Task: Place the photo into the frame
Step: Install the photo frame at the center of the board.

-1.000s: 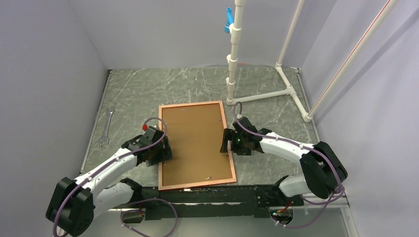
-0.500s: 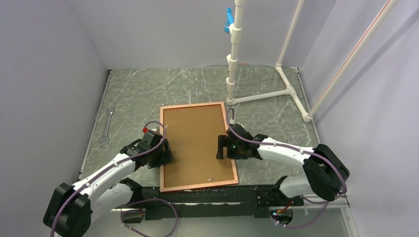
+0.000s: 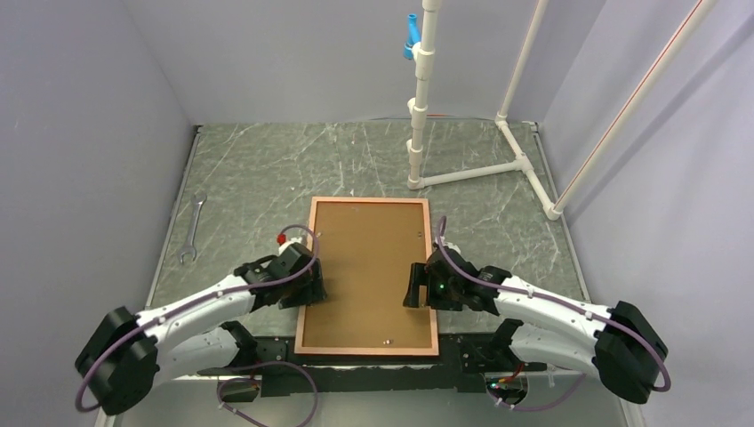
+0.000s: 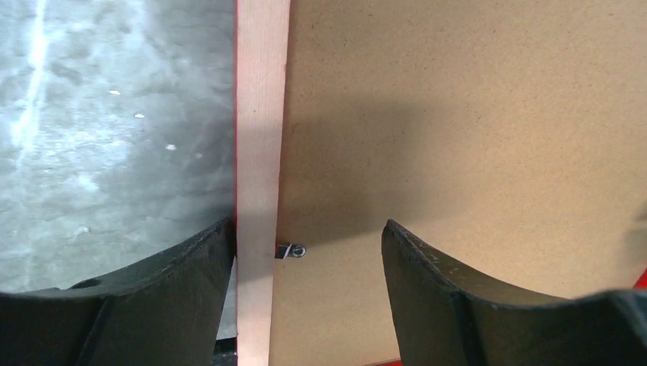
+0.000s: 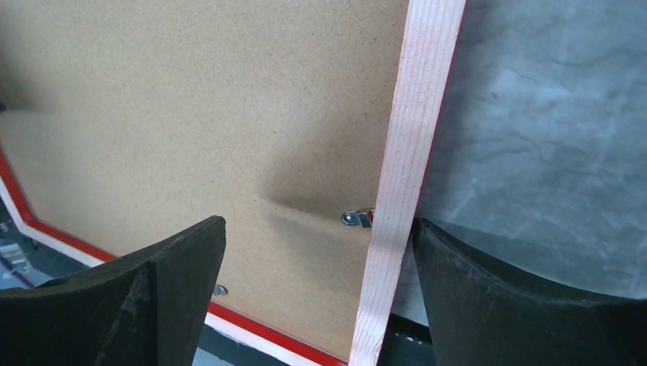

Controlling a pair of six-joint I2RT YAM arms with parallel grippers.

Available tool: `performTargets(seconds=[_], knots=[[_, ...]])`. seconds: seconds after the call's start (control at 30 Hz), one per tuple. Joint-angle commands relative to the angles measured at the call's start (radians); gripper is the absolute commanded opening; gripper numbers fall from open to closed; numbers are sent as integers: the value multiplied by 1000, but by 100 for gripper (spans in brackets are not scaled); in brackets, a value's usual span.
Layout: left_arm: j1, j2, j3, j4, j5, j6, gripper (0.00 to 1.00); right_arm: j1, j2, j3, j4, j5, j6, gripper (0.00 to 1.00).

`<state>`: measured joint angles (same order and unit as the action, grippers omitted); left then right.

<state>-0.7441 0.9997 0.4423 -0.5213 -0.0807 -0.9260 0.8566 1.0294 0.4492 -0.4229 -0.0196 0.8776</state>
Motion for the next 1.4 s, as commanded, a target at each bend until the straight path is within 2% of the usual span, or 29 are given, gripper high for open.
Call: performTargets(seconds=[0.0,0.1,0.23,0.4,0.57,0.8,1.0,1.23,1.37], knots=[[-115,149,53,117,148,-133,73,29,-55,0,25,-42,92,94],[-156,217,108,96,124,-143,74,21,-49,23,-43,28,84,99],[-164,250,134,74,112,-139,77,-29,-34,62,-107,83,48,99],[-144,240,167,13,84,-104,88,-214,-43,67,-93,1,-65,99],[-49,231,199,3,99,-7,89,-355,26,125,-74,-65,-179,99],[144,266,272,2,171,133,89,-476,231,249,-18,-100,-274,99],[233,367,357,-2,210,191,88,-515,411,407,-36,-35,-342,99],[246,457,429,-6,213,187,87,-517,572,543,-51,-17,-379,94],[245,439,378,14,207,166,86,-516,635,600,-65,-9,-384,91]])
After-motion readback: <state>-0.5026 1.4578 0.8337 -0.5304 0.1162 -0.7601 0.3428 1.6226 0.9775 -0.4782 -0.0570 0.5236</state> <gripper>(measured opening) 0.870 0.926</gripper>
